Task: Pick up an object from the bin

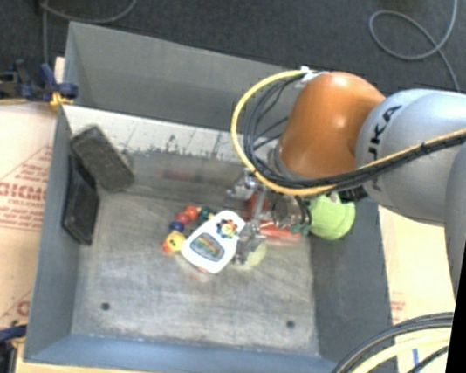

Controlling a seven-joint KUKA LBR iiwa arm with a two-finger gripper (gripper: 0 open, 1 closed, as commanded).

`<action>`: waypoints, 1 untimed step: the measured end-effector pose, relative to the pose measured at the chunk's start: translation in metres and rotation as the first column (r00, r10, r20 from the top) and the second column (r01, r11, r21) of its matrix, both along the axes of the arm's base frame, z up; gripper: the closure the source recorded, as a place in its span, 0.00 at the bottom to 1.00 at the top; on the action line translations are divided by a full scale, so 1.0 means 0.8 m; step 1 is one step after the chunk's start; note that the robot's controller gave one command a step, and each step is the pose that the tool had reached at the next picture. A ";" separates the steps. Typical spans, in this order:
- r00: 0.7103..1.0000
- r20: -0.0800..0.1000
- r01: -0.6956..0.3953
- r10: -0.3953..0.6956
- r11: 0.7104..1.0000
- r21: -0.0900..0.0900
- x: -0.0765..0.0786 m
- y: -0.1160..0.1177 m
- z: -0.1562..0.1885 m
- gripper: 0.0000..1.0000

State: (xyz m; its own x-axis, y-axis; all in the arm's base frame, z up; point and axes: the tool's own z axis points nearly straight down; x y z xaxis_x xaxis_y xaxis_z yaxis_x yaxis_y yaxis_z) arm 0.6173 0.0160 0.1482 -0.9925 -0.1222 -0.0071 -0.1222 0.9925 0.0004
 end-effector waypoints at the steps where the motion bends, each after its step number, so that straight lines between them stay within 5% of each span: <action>1: 0.962 0.000 -0.274 0.274 0.962 -0.003 0.006 -0.003 -0.053 0.00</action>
Offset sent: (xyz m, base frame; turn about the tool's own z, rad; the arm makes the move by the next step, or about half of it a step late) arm -0.0049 -0.0055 -0.0782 -0.2471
